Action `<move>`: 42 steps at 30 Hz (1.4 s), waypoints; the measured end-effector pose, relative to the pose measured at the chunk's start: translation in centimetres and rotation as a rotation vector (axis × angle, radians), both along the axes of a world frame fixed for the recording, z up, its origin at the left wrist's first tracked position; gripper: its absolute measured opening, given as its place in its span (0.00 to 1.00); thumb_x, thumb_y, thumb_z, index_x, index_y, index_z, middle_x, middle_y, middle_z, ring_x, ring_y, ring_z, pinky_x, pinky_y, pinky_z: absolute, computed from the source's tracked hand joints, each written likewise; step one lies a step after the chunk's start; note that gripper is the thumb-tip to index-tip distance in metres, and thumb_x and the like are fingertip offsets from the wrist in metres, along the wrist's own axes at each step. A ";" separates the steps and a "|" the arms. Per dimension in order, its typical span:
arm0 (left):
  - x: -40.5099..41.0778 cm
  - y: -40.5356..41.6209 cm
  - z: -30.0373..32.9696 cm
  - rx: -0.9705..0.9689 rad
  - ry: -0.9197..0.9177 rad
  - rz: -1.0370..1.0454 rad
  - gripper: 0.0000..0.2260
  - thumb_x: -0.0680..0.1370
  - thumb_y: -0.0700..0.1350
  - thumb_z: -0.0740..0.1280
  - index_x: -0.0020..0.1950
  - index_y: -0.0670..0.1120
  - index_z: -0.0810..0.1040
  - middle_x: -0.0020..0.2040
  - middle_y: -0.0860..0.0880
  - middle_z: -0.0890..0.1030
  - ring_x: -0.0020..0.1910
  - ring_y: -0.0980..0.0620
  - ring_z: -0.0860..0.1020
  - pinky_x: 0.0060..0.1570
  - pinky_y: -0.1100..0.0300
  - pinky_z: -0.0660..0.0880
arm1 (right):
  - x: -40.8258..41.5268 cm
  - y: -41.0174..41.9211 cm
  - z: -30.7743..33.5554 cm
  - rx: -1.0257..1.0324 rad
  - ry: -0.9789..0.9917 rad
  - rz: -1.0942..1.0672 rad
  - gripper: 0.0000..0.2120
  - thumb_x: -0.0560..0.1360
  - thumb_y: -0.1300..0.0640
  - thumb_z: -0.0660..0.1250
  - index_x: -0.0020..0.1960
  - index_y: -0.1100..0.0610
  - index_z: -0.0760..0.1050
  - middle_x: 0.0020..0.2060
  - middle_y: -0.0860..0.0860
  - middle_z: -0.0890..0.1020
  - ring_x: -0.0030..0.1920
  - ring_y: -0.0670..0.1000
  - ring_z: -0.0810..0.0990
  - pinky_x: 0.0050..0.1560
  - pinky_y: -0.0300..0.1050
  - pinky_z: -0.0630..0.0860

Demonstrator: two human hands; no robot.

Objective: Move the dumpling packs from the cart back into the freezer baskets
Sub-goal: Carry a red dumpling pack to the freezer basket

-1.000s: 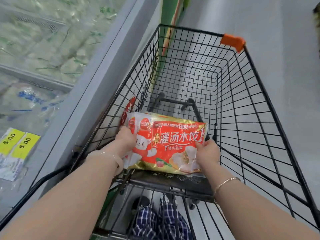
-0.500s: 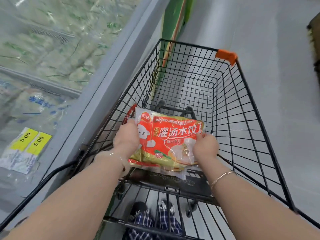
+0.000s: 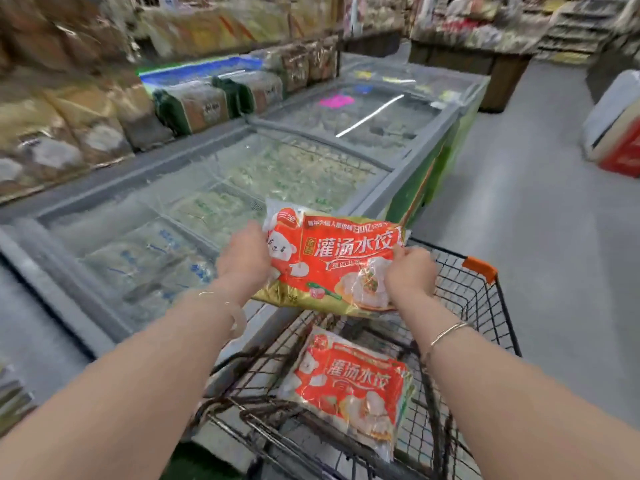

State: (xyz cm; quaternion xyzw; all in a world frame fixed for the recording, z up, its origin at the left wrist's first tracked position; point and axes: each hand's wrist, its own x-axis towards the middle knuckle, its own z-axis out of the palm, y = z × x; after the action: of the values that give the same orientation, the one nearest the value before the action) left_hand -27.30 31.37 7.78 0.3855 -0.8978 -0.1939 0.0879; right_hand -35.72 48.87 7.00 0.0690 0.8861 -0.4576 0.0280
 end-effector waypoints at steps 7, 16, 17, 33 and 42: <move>10.8 -6.6 4.1 -0.034 0.067 0.274 0.09 0.80 0.41 0.58 0.58 0.39 0.70 0.60 0.36 0.76 0.60 0.35 0.75 0.54 0.48 0.71 | 7.3 -8.4 4.8 0.015 0.069 0.318 0.16 0.81 0.56 0.56 0.56 0.66 0.77 0.56 0.62 0.80 0.58 0.60 0.77 0.47 0.45 0.70; 31.5 -16.6 4.3 -0.084 0.105 0.599 0.09 0.81 0.41 0.55 0.56 0.40 0.72 0.59 0.37 0.78 0.58 0.36 0.76 0.53 0.47 0.73 | 22.7 -23.3 6.2 0.085 0.167 0.688 0.19 0.81 0.54 0.56 0.57 0.67 0.78 0.56 0.65 0.80 0.58 0.63 0.78 0.54 0.50 0.73; 35.0 -18.0 3.9 -0.095 0.100 0.632 0.09 0.81 0.40 0.54 0.56 0.40 0.72 0.58 0.37 0.78 0.58 0.36 0.76 0.53 0.47 0.73 | 25.6 -25.5 5.7 0.090 0.169 0.728 0.20 0.81 0.54 0.55 0.57 0.67 0.77 0.56 0.65 0.80 0.58 0.63 0.78 0.54 0.50 0.73; 71.2 -30.2 -7.7 0.116 -0.036 0.898 0.11 0.80 0.37 0.55 0.59 0.36 0.71 0.56 0.33 0.79 0.58 0.34 0.76 0.56 0.45 0.72 | 58.7 -42.7 -4.8 0.233 -0.002 1.078 0.17 0.80 0.54 0.57 0.54 0.67 0.77 0.54 0.64 0.81 0.57 0.61 0.79 0.52 0.48 0.74; 75.6 -31.0 -18.3 0.386 -0.078 1.034 0.11 0.81 0.39 0.54 0.58 0.37 0.71 0.58 0.33 0.76 0.58 0.34 0.76 0.56 0.47 0.72 | 63.3 -46.5 -14.0 0.462 -0.127 1.137 0.15 0.80 0.54 0.59 0.56 0.65 0.77 0.56 0.62 0.81 0.58 0.60 0.79 0.53 0.47 0.74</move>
State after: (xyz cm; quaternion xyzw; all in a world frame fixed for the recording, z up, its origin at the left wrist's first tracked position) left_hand 48.27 0.41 -10.52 0.7921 -0.5425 -0.2719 0.0659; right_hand 27.58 2.40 -7.03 -0.3828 0.8570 -0.1621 0.3047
